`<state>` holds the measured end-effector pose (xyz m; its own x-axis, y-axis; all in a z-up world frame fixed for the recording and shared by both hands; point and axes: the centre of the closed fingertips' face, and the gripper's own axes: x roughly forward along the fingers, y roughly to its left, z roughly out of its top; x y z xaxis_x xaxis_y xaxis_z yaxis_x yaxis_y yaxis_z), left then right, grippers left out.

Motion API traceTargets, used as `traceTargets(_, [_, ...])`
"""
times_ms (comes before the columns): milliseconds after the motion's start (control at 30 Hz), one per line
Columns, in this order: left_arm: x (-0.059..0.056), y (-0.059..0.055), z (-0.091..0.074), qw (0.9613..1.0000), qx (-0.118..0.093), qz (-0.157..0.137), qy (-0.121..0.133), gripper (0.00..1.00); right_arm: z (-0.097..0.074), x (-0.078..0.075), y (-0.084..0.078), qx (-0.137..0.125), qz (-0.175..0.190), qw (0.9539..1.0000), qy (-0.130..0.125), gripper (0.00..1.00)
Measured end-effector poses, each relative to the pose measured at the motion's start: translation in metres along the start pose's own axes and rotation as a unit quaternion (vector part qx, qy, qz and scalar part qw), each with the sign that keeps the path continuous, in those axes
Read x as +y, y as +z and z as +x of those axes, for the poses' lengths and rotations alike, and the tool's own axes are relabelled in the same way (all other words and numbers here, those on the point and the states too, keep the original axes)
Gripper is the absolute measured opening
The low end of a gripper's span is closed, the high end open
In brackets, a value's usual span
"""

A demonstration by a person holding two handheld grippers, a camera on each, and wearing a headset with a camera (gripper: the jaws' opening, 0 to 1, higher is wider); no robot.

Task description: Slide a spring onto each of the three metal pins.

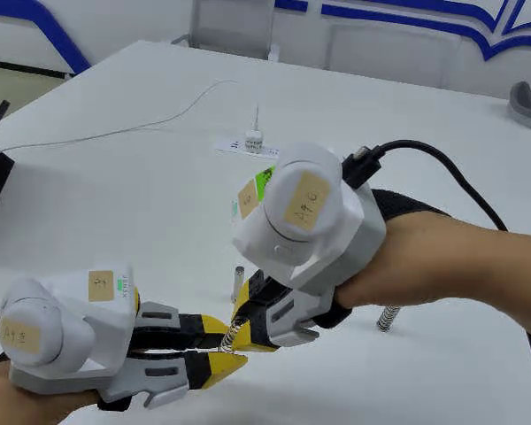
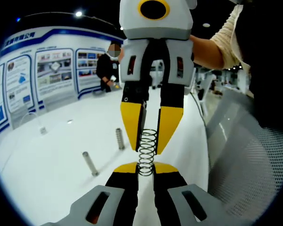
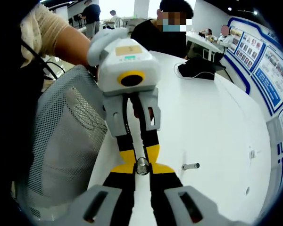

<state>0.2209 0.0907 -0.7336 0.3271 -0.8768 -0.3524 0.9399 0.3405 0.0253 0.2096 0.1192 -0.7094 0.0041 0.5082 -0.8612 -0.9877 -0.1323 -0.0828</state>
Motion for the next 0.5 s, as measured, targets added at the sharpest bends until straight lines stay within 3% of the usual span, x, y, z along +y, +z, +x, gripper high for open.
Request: traceTargets(500, [0.0050, -0.0007, -0.0017, 0.9999, -0.002, -0.006, 0.009, 0.12, -0.0002, -0.0038, 0.0011, 0.004, -0.002, 1.0000, -0.002, 0.12])
